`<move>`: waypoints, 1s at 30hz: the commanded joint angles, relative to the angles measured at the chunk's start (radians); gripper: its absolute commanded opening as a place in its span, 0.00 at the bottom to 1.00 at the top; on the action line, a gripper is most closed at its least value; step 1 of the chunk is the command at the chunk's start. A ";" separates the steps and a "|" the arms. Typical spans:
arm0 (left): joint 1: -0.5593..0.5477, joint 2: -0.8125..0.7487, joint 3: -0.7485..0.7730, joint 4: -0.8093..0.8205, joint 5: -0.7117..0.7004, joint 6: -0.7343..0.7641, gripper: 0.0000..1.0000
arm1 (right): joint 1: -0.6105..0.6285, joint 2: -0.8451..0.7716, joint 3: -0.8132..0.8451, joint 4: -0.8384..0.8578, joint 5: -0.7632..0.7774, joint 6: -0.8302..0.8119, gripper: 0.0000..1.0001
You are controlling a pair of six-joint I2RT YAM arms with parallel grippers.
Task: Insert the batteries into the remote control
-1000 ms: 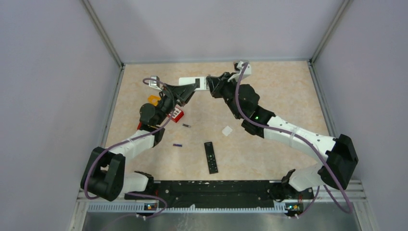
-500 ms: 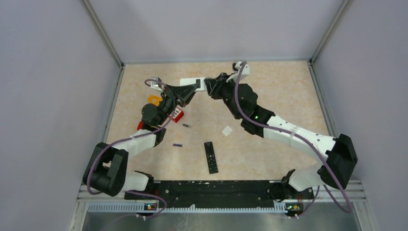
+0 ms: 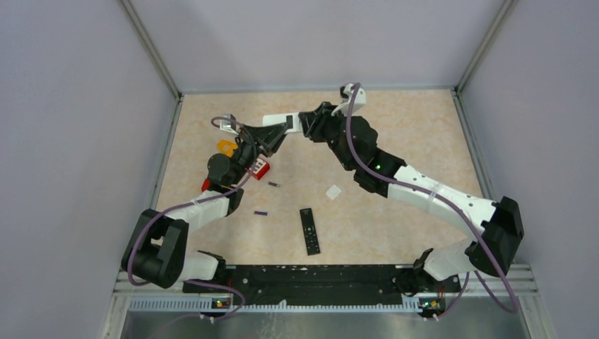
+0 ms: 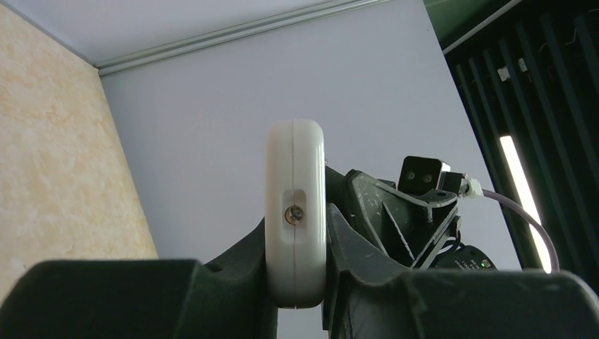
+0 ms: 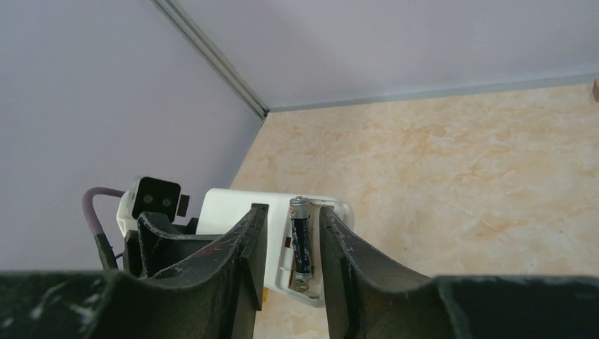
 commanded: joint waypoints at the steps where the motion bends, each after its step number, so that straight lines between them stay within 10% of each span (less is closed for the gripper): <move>1: 0.001 -0.027 -0.006 0.114 -0.012 0.010 0.00 | 0.004 -0.002 0.074 -0.037 -0.001 0.004 0.36; 9: 0.003 -0.057 -0.012 0.078 -0.022 0.075 0.00 | -0.002 -0.036 0.118 -0.097 -0.032 0.048 0.56; 13: 0.008 -0.083 -0.033 0.071 -0.037 0.107 0.00 | -0.006 -0.054 0.106 -0.106 -0.013 0.060 0.86; 30: 0.045 -0.120 -0.069 0.154 -0.032 0.185 0.00 | -0.150 -0.106 -0.063 -0.084 -0.297 0.713 0.93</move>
